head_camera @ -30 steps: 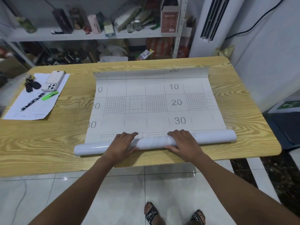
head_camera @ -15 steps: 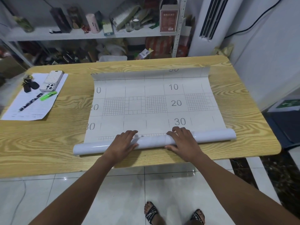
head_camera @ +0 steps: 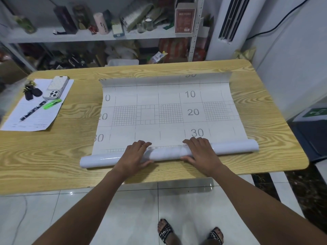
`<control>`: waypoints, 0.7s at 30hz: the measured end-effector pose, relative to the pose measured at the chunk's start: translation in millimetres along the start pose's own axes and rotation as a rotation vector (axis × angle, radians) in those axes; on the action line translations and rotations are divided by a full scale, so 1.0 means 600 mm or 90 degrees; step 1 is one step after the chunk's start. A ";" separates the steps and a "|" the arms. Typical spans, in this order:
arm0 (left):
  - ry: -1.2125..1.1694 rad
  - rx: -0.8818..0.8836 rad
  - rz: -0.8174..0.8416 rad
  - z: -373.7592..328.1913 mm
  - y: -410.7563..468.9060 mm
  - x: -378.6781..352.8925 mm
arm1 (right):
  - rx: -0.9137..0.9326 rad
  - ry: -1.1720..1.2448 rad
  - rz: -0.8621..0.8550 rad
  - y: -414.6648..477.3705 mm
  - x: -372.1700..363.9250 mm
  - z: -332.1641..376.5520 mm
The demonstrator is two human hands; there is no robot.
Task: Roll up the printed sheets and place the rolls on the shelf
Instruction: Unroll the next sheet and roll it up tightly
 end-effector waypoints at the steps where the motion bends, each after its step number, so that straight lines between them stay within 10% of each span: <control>1: 0.001 -0.001 -0.003 0.000 0.000 0.000 | 0.004 -0.006 -0.006 0.000 0.000 0.000; 21: 0.008 -0.049 0.011 -0.001 -0.005 -0.003 | -0.012 -0.002 -0.037 0.005 0.001 0.005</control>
Point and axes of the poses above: each hand's wrist, its own y-axis towards the middle knuckle, its own x-axis out of the back of the hand, z = x × y, the point moved 6 cm from there along y, towards the middle knuckle, and after that the axes turned 12 degrees about -x, right-handed, at the moved point
